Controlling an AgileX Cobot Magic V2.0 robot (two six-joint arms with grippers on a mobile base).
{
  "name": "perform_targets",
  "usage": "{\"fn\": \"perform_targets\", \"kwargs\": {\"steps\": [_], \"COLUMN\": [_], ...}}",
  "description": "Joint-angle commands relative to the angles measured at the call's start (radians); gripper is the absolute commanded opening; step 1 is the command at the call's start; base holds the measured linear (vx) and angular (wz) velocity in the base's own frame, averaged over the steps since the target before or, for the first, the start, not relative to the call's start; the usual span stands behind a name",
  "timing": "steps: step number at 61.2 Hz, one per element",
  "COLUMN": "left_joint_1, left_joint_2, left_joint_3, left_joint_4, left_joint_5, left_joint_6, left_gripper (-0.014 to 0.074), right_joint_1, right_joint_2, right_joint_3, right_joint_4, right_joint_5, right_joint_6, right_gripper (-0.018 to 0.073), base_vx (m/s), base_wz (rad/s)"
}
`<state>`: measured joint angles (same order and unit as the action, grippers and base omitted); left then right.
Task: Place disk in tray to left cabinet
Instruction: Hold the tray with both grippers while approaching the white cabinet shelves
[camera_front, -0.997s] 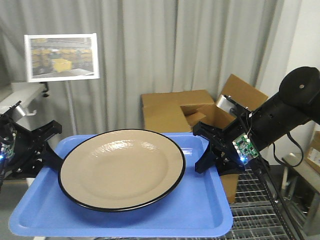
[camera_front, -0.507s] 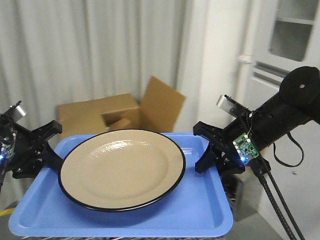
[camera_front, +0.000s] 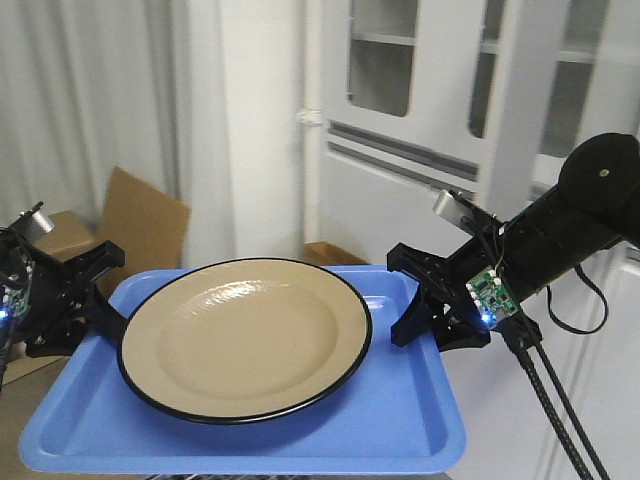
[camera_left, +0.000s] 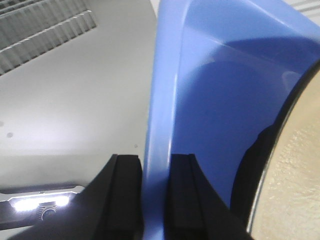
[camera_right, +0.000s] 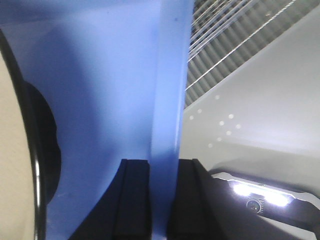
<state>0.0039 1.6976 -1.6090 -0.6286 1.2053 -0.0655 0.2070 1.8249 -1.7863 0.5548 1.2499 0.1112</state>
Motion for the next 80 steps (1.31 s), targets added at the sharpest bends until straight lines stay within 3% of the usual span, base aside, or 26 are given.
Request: {"fn": "perform_targets", "kwargs": {"steps": [1, 80], "left_joint_1": [-0.03, -0.03], "left_joint_2": [-0.051, -0.051], "left_joint_3": [-0.038, -0.038], "left_joint_4": [-0.193, -0.193], "left_joint_5": [-0.006, -0.006], "left_joint_6": [-0.007, -0.007], "left_gripper": [-0.0001, -0.0001], "right_joint_1": [0.025, 0.025], "right_joint_2": [-0.06, -0.06], "right_joint_3": [-0.038, -0.038], "right_joint_4": [0.179, 0.179], "right_joint_5": [0.022, 0.022], "right_joint_6": [-0.012, -0.012], "right_gripper": [-0.0004, -0.0004], "base_vx": [0.1, -0.01], "base_wz": [-0.46, -0.37]}}
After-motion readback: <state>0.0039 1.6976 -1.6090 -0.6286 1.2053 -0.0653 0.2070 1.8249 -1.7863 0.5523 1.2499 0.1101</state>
